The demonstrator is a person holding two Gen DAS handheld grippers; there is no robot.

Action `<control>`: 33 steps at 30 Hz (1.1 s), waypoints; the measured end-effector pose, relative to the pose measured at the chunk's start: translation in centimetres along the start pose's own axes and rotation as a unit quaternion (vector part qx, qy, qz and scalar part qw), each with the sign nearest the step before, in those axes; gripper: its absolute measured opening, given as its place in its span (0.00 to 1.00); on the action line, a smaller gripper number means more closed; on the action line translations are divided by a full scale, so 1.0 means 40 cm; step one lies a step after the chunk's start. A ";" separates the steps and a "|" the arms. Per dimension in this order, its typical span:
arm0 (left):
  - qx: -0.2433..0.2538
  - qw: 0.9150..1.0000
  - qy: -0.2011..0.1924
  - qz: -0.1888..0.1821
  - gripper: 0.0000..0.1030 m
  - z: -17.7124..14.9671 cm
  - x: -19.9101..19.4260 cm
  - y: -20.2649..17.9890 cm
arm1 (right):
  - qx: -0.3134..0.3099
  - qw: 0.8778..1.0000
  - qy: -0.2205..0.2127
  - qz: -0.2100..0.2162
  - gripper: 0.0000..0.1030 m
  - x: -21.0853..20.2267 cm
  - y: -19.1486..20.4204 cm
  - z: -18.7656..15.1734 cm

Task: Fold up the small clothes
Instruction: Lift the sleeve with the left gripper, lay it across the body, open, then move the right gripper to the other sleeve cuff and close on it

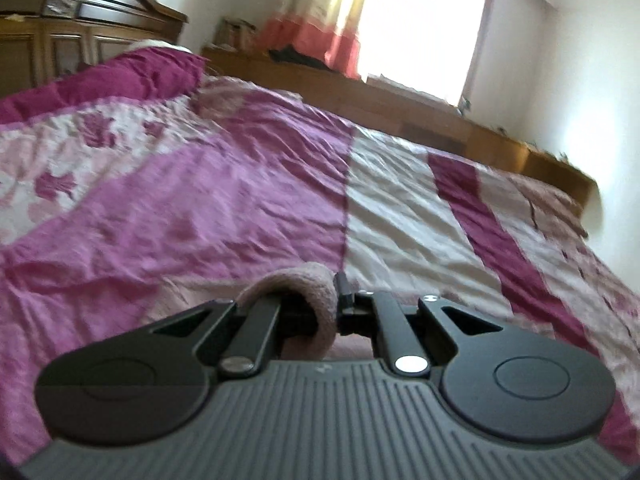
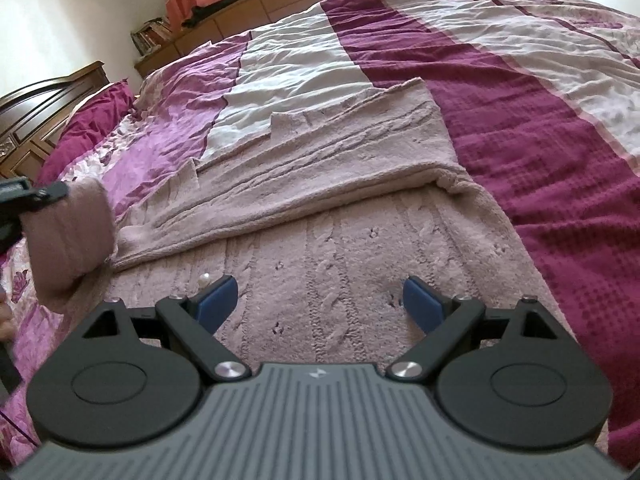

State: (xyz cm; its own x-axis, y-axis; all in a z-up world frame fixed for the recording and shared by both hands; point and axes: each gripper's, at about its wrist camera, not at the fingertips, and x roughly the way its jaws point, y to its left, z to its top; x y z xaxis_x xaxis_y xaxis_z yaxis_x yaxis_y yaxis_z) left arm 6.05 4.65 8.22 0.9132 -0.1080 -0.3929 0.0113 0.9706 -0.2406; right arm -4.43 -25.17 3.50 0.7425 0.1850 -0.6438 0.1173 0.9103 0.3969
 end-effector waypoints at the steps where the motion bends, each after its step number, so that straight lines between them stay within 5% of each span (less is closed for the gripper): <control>1: 0.006 1.000 0.008 -0.004 0.08 -0.016 0.008 -0.012 | 0.001 1.000 0.000 0.001 0.91 -0.001 -0.001 0.000; 15: 0.046 0.991 0.120 -0.026 0.10 -0.164 0.086 -0.060 | 0.007 1.000 0.001 0.004 0.91 0.001 -0.012 -0.005; 18: 0.051 0.988 0.140 -0.045 0.33 -0.164 0.085 -0.067 | 0.006 1.000 0.002 0.004 0.91 0.001 -0.012 -0.005; 23: 0.070 0.983 0.162 -0.060 0.54 -0.165 0.066 -0.092 | 0.007 1.000 0.002 0.004 0.91 0.003 -0.013 -0.006; 33: 0.087 0.975 0.197 -0.062 0.58 -0.158 0.014 -0.092 | 0.004 1.000 0.006 0.005 0.91 0.013 -0.015 -0.009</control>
State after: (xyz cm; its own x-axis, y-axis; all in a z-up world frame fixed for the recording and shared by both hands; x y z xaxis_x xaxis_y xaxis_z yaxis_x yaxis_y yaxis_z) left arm 3.97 -0.35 3.29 0.6734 -0.2682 -0.6889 0.2121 0.9628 -0.1675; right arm -4.35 -25.50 2.69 0.7363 0.1983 -0.6469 0.1157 0.9051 0.4092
